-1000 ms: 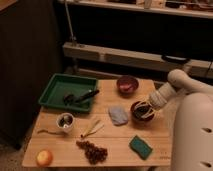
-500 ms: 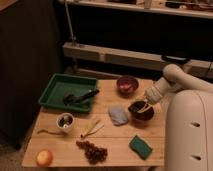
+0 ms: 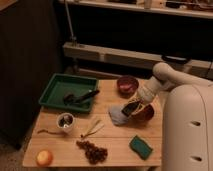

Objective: Wipe red bowl with eraser

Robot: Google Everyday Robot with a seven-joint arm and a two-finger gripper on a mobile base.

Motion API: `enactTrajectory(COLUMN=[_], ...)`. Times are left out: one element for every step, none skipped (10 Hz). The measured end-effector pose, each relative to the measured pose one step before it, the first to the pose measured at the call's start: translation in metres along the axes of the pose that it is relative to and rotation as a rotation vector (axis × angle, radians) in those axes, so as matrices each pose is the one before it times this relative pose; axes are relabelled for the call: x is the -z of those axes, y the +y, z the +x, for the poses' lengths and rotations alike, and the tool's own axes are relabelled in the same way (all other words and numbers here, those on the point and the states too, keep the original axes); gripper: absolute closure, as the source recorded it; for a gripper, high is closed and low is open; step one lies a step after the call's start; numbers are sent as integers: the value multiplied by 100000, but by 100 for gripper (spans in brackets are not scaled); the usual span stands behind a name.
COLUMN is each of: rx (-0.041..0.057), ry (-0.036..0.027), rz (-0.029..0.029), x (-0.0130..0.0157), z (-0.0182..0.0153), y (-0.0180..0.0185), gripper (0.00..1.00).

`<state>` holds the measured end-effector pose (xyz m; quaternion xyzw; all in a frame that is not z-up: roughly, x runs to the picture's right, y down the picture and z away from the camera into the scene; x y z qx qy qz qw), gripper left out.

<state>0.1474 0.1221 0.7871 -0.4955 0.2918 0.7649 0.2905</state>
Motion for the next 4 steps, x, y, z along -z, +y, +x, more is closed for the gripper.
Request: enactTrajectory(rx=[309, -474, -1333, -926], ry=[652, 410, 336, 113], rz=[1103, 366, -211, -388], x=[-376, -99, 220, 259], z=[244, -92, -315, -225], y=[-553, -794, -1376, -888], gripper=[100, 100, 100, 100])
